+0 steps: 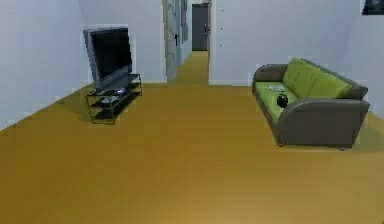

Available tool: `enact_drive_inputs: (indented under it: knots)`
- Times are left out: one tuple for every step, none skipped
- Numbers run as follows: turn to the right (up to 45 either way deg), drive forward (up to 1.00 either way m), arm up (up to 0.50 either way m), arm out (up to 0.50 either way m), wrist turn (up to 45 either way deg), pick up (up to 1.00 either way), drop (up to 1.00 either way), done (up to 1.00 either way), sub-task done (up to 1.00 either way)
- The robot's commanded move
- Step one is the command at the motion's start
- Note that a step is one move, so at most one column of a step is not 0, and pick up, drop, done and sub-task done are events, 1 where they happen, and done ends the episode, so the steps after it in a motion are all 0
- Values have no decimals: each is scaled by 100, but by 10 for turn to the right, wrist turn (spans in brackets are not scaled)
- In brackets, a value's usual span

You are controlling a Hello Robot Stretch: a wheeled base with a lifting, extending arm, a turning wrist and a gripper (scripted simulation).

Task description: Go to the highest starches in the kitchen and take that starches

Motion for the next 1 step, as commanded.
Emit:
enact_drive_inputs:
  knots:
    - [0, 100, 0, 0, 0, 0, 0, 0, 0]
